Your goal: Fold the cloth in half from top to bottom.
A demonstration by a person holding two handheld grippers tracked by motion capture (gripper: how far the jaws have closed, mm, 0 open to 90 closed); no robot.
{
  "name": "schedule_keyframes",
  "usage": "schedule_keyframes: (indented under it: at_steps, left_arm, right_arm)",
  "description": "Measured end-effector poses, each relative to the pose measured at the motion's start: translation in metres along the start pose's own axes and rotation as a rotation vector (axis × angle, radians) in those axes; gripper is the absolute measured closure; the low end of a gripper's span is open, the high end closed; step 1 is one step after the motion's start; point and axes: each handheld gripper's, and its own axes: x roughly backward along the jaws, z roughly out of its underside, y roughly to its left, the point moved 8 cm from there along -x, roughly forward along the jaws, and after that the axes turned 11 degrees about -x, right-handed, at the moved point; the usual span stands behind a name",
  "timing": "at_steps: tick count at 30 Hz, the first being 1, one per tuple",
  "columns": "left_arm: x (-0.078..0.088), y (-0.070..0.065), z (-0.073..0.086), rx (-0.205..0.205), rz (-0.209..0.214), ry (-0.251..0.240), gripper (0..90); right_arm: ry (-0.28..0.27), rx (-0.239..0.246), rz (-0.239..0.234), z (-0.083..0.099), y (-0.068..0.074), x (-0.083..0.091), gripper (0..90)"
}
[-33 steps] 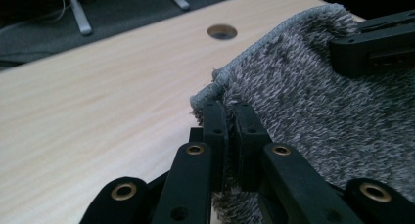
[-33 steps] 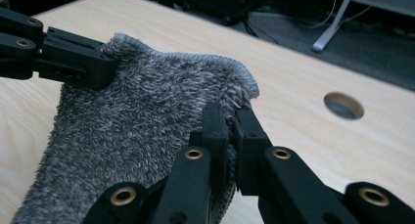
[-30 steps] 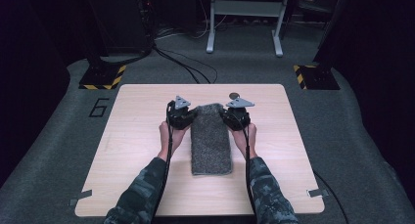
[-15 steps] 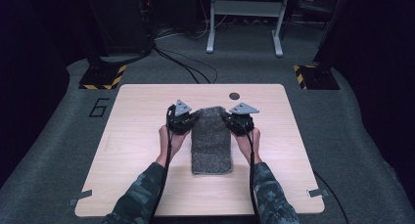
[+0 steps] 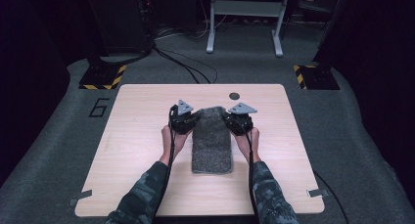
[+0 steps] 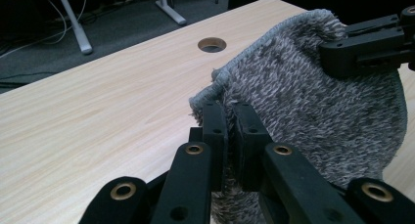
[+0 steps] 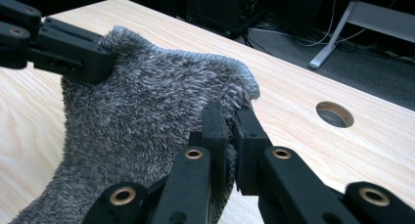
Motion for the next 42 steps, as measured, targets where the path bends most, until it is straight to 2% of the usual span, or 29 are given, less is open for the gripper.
schedule_keyframes:
  at_steps: [5, 9, 12, 15, 20, 26, 33, 38, 42]
  left_arm:
    - [0.0, -0.003, 0.0, 0.001, 0.007, -0.007, 85.3]
    - [0.004, -0.007, 0.002, -0.013, 0.015, -0.006, 85.3]
    - [0.008, -0.011, 0.006, -0.026, 0.026, 0.007, 85.3]
    - [0.011, -0.018, 0.011, -0.036, 0.041, 0.02, 85.3]
    - [0.017, -0.027, 0.017, -0.038, 0.057, 0.011, 85.2]
    - [0.023, -0.034, 0.023, -0.035, 0.069, 0.002, 85.1]
    - [0.032, -0.043, 0.031, -0.053, 0.087, 0.01, 84.6]
    - [0.036, -0.051, 0.034, -0.051, 0.097, 0.004, 84.4]
    - [0.034, -0.05, 0.031, -0.049, 0.094, 0.001, 84.4]
  right_arm:
    - [0.002, 0.002, 0.001, 0.003, -0.002, -0.001, 85.7]
    - [-0.01, -0.019, -0.003, 0.005, -0.001, 0.002, 85.6]
    - [0.002, 0.01, -0.011, 0.011, 0.003, 0.007, 85.5]
    - [0.017, 0.017, -0.017, 0.016, 0.006, 0.013, 85.5]
    - [0.025, 0.068, -0.025, 0.02, 0.01, 0.023, 85.3]
    - [0.026, 0.066, -0.031, 0.028, 0.015, 0.031, 84.8]
    - [0.046, 0.097, -0.054, 0.045, 0.025, 0.042, 84.2]
    - [0.046, 0.104, -0.061, 0.052, 0.025, 0.045, 84.2]
    - [0.032, 0.129, -0.053, 0.045, 0.018, 0.041, 84.2]
